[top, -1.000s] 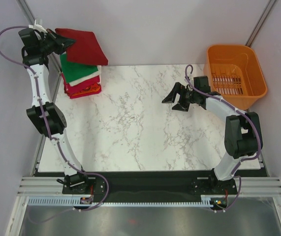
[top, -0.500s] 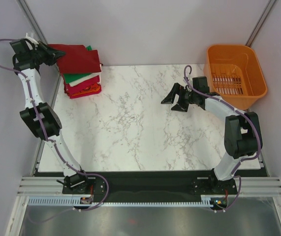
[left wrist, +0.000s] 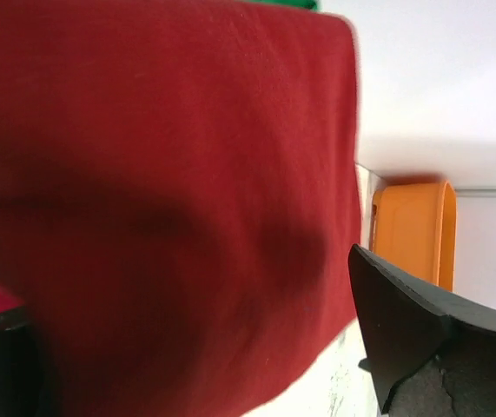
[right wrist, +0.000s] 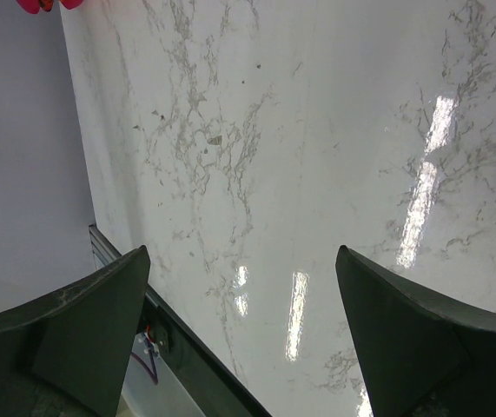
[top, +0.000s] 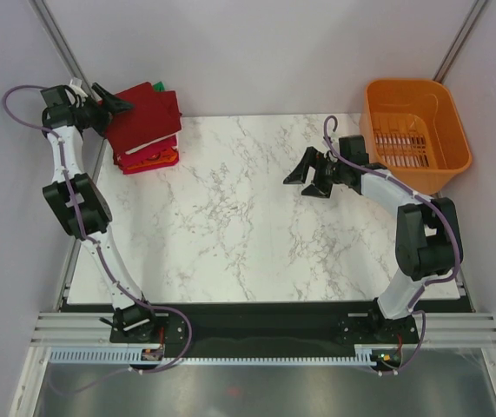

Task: Fold and stack the t-shirts
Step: Neatly place the folded tshirt to the corner

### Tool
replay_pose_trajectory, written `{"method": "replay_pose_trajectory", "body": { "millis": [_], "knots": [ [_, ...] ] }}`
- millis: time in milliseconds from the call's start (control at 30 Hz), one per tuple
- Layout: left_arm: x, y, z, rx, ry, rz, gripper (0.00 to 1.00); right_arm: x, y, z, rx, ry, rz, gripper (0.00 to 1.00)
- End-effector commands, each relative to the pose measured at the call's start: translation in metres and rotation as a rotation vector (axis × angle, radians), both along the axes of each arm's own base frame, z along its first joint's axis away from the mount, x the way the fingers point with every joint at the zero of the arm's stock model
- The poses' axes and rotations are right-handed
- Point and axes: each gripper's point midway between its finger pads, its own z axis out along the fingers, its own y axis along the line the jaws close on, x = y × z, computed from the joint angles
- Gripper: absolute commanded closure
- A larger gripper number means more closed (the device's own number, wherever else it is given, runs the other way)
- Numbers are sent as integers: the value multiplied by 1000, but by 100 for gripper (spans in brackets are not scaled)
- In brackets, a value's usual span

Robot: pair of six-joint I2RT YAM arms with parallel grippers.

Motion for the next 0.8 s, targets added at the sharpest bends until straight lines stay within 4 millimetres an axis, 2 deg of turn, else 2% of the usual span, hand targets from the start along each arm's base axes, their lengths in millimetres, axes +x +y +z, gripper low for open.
{"method": "replay_pose_trajectory", "body": {
  "millis": [0,200,233,367,433,467,600,767],
  "knots": [
    [2,-1,5,22,-23,-19,0,2,5,7,17,-37,23,3],
    [-5,8,21,99,-31,39,0,2,10,8,13,-43,36,3],
    [-10,8,33,128,-53,44,0,1,11,8,11,-46,42,3],
    [-20,13,61,209,-89,86,0,0,15,10,8,-50,52,3],
    [-27,13,67,232,-90,94,0,0,18,9,8,-50,58,3],
    [-31,16,79,260,-105,119,0,0,19,10,8,-50,60,3],
    [-45,32,89,354,-75,204,0,-1,22,12,8,-57,69,3],
    [-55,45,77,411,13,270,0,-2,23,17,9,-65,77,2]
  ]
}}
